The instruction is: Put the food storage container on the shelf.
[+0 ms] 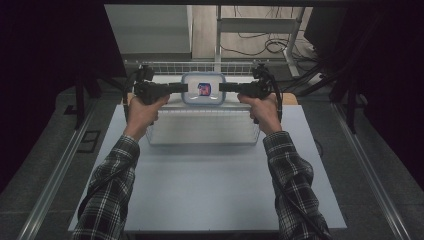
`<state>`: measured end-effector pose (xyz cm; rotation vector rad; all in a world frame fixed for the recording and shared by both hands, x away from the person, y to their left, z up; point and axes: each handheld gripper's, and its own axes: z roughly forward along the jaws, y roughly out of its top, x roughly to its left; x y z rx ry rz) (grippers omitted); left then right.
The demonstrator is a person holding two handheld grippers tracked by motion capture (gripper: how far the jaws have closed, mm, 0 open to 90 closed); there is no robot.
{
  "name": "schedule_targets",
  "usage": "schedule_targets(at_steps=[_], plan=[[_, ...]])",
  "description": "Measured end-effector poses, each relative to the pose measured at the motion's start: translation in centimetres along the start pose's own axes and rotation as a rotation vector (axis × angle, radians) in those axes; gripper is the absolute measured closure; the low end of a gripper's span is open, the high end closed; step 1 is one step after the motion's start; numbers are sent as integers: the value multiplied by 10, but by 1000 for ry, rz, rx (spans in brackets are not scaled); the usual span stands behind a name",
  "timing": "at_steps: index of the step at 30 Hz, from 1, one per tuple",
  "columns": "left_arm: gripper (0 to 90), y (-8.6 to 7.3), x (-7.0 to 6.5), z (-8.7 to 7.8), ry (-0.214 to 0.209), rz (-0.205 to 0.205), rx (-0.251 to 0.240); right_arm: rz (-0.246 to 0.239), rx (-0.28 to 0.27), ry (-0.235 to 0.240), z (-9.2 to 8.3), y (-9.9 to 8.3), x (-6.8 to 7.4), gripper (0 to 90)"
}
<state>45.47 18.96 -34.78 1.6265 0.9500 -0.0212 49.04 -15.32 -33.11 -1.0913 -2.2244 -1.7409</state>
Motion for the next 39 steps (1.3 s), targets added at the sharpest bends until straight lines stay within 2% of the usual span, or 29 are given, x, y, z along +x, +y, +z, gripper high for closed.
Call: schedule_targets(at_steps=[5, 8, 10, 13, 15, 18, 22, 24, 26, 29, 31, 33, 35, 39], plan=[[502, 2, -1, 3, 19, 13, 17, -6, 4, -18, 2, 0, 1, 561], [501, 2, -1, 4, 18, 8, 23, -33, 2, -64, 1, 2, 3, 569], [488, 2, 0, 4, 27, 6, 22, -51, 19, -90, 2, 2, 4, 569], [486, 4, -1, 4, 74, 26, 31, -58, 37, -110, 4, -1, 5, 555], [474, 6, -1, 4, 87, 24, 40, -36, 22, -105, 3, -1, 3, 590], [460, 9, -3, 5, 129, 46, 42, -40, 17, -105, 2, 0, 3, 594], [453, 10, -6, 6, 160, 56, 35, -66, 17, -139, 2, 2, 8, 596], [453, 10, -6, 7, 173, 57, 29, -82, 8, -174, 3, 3, 11, 592], [444, 10, -10, 7, 202, 90, 21, -103, 6, -198, 3, 3, 14, 586], [380, 7, -14, 5, 245, 141, 3, -140, -2, -230, 2, 2, 19, 518], [310, 5, -15, 4, 245, 170, -8, -150, -11, -221, 1, 0, 20, 442], [241, 2, -18, 3, 255, 198, 5, -170, -6, -211, 0, -2, 21, 347], [173, -1, -20, 3, 259, 215, 11, -195, -6, -227, 1, -5, 23, 258], [101, -9, -25, 3, 254, 246, 20, -236, -2, -260, 3, -12, 27, 114]])
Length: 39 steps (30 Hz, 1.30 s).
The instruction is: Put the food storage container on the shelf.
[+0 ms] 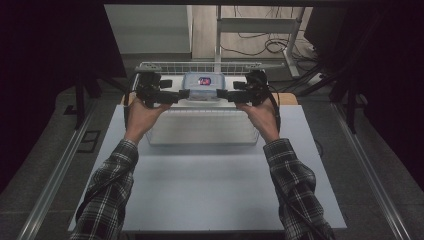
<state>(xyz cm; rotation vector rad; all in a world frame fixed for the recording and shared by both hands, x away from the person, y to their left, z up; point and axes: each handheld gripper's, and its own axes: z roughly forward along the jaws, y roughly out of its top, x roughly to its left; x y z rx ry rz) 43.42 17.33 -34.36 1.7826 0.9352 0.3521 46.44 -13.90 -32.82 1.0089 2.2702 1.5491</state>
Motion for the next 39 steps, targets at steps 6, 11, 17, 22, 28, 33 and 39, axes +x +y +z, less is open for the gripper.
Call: schedule_targets(at_steps=[6, 11, 17, 22, 28, 33, 39], plan=[[55, -10, -12, -3, -2, 47, 8, -93, 20, -47, 2, -11, 12, 41], [38, -17, -19, -8, -3, 91, 2, -117, 13, -47, 1, -19, 19, 30], [30, -27, -28, -14, -33, 114, -14, -118, 21, -49, -3, -26, 25, 29], [25, -35, -36, -19, -52, 115, -24, -128, 28, -43, -6, -35, 29, 29], [27, -41, -46, -30, -74, 117, -49, -125, 17, -34, -14, -43, 32, 25], [42, -49, -54, -35, -69, 128, -49, -144, 20, -29, -20, -50, 37, 23], [26, -62, -59, -33, -61, 125, -37, -162, 18, -16, -25, -60, 46, 23]])
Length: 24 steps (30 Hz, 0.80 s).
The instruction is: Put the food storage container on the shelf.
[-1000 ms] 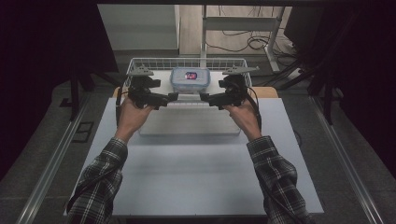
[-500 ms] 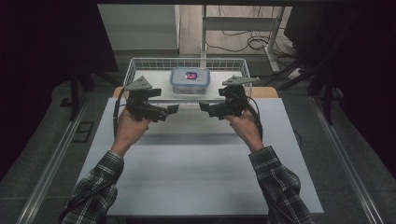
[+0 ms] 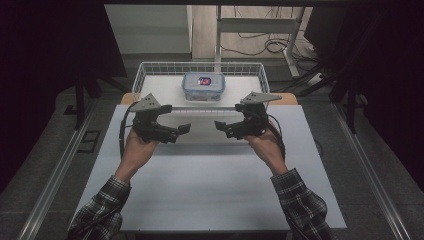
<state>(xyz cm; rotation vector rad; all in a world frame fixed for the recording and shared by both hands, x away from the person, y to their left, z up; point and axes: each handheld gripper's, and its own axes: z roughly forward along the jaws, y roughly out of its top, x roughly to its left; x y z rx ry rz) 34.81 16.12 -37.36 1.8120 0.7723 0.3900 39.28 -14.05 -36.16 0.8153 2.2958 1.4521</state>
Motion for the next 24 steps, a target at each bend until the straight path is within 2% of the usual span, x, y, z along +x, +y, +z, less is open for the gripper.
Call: schedule_targets(at_steps=[5, 14, 19, 23, 24], plan=[[19, -13, -7, 3, -6, 12, 9, -26, -4, -3, -2, -6, 8, 22], [21, -35, -15, 8, -47, 14, 23, -31, 2, 40, 2, -24, 18, 21], [21, -51, -23, 14, -56, 39, 64, -26, 6, 60, 5, -36, 22, 22], [20, -60, -28, 19, -51, 49, 71, -22, 13, 68, 8, -45, 25, 23], [20, -62, -28, 22, -56, 49, 88, -23, 22, 70, 9, -46, 25, 22]])
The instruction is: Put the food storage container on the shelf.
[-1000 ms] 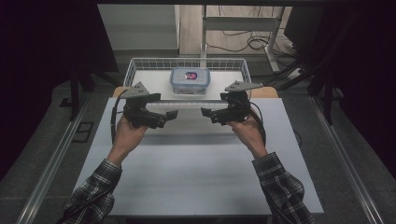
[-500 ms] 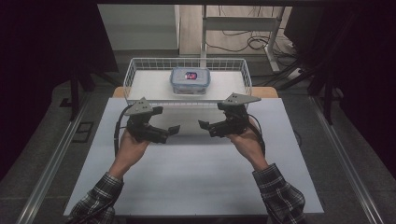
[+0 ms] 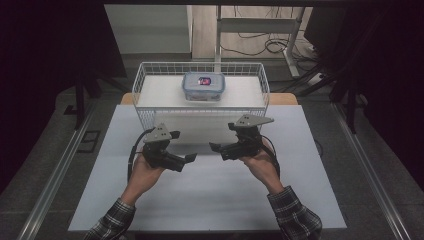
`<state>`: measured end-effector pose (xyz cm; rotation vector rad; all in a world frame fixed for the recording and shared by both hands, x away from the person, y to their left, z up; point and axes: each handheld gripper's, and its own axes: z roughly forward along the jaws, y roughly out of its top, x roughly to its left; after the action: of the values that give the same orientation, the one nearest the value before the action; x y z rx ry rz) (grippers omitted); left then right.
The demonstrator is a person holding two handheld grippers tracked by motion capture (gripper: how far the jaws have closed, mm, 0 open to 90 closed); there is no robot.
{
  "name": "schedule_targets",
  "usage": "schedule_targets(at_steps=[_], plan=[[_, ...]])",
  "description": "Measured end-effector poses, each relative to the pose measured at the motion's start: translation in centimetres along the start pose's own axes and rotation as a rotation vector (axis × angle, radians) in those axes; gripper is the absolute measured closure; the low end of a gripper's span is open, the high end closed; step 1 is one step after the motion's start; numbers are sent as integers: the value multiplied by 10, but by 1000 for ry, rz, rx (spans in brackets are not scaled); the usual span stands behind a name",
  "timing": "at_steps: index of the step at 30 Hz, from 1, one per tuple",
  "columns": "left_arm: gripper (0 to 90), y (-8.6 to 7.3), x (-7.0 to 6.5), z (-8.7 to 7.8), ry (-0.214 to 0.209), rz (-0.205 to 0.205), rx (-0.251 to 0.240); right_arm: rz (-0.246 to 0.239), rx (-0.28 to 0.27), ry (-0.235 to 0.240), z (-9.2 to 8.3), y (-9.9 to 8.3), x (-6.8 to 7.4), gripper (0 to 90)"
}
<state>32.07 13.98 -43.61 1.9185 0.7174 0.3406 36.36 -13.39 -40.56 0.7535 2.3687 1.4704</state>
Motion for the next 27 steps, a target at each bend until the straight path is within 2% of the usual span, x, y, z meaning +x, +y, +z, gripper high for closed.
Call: schedule_targets(at_steps=[1, 3, 10, 12, 15, 27], plan=[[19, 0, 0, 1, 2, 10, 15, -4, 10, -3, 1, -2, 1, 22], [19, -3, -3, 3, 26, 20, 12, -3, 10, -4, 3, -5, 2, 22], [20, -15, -5, 4, -8, -9, 11, -28, 54, -10, 8, -22, 7, 14], [20, -18, -5, 3, -9, -16, 8, -20, 53, -6, 6, -25, 8, 8], [26, -23, -4, 1, 15, -17, -9, -16, 44, -12, 1, -27, 9, 8], [34, -43, -9, -8, 4, -69, -21, -7, 37, -16, -10, -38, 10, 8]])
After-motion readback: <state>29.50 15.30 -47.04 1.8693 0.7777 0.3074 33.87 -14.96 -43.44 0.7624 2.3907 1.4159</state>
